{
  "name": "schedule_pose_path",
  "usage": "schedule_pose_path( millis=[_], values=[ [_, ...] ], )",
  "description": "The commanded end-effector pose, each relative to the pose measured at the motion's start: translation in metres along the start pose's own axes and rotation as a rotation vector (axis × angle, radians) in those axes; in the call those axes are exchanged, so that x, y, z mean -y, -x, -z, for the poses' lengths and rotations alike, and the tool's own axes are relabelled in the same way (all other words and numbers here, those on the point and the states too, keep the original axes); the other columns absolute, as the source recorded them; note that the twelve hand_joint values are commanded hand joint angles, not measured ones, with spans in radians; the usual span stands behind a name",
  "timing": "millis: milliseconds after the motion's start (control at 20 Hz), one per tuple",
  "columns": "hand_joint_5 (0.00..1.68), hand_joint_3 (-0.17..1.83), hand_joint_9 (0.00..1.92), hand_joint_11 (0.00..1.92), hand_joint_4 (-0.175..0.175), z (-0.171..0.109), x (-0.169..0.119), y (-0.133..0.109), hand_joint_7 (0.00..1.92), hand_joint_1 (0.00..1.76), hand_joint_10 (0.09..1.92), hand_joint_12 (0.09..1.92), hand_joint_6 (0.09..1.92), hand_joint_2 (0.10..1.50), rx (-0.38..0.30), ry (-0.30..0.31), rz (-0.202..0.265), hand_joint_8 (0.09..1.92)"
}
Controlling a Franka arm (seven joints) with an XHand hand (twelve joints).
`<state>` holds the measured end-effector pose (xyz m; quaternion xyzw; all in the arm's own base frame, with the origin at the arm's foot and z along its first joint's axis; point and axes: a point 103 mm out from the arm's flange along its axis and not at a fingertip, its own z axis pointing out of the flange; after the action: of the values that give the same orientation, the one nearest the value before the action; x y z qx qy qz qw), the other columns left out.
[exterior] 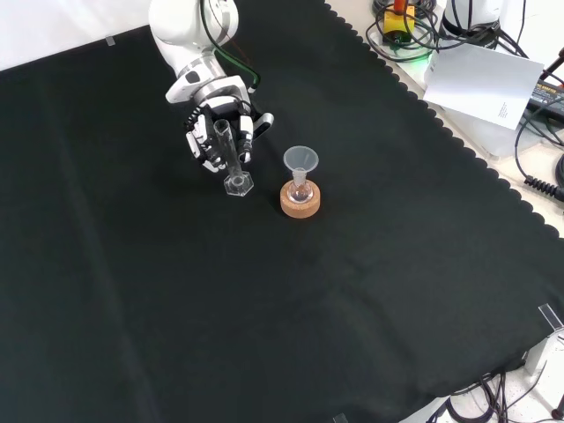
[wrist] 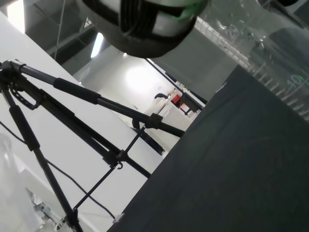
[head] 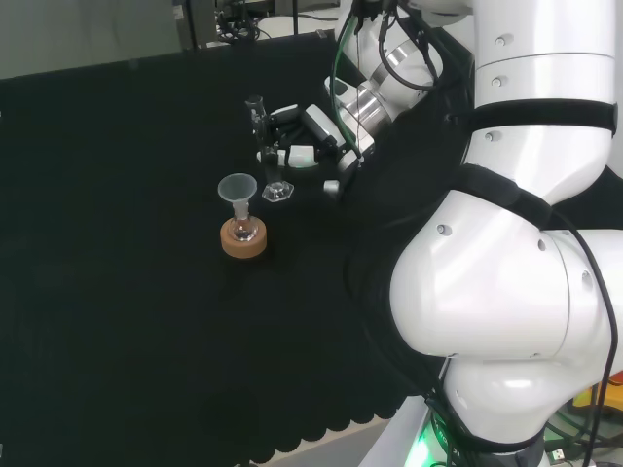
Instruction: Put the graduated cylinder back on the table.
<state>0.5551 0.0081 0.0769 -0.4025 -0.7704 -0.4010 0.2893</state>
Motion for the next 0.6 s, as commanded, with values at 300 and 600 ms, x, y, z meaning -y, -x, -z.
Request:
schedule_pose_path(
  millis=[300, 600],
  values=[
    [1.27, -0.17, 1.71, 1.24, -0.164, -0.0041, 0.0073, 0.0073, 1.4, 1.28, 0.09, 0.68, 0.54, 1.07, 0.006, 0.02, -0.01, 0.4],
    [1.21, -0.17, 1.62, 1.21, -0.175, -0.0047, 0.0112, 0.0083, 1.27, 1.3, 0.09, 0.73, 0.63, 1.09, 0.012, 0.009, -0.014, 0.59]
  ],
)
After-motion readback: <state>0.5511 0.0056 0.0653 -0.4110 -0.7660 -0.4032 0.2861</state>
